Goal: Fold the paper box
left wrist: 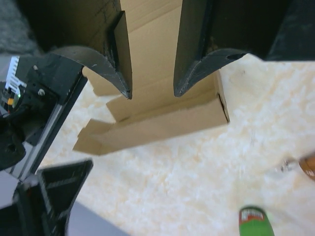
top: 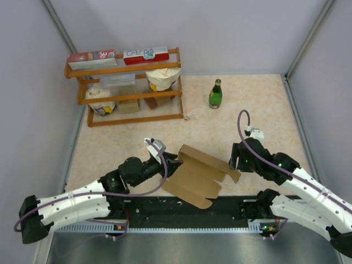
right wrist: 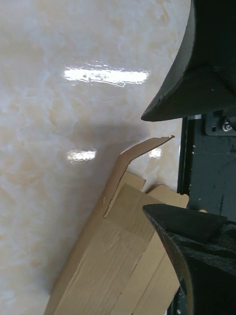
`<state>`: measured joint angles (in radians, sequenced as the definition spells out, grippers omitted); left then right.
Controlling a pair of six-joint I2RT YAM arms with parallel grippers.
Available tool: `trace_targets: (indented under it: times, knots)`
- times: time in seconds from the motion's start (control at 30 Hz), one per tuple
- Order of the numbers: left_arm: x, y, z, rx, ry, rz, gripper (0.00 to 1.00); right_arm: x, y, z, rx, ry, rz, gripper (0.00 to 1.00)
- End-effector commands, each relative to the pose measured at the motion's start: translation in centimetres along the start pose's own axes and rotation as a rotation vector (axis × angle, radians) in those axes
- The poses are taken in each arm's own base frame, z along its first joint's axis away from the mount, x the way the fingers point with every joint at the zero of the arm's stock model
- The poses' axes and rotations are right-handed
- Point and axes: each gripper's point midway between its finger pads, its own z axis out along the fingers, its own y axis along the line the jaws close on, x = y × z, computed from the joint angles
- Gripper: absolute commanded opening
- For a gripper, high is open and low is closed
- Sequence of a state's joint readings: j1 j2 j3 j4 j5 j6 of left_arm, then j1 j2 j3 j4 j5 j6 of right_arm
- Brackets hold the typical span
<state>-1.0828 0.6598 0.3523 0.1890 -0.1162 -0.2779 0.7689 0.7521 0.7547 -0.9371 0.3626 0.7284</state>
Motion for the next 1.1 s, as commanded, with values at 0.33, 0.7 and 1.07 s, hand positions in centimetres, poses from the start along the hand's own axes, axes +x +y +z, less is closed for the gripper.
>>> trace_targets:
  times: [0.33,0.7,1.07]
  knots:
    - [-7.4,0.5,11.1,0.113,0.064,0.072,0.4,3.4,0.2,1.0,-0.009,0.125,0.092,0.52]
    - [-2.7,1.3,18.6,0.28,0.324,0.055,0.36,4.6,0.7,2.2,-0.026,0.157,0.094,0.36]
    - [2.9,1.6,18.9,0.339,0.467,0.006,0.31,4.7,0.7,3.3,-0.01,0.156,0.06,0.2]
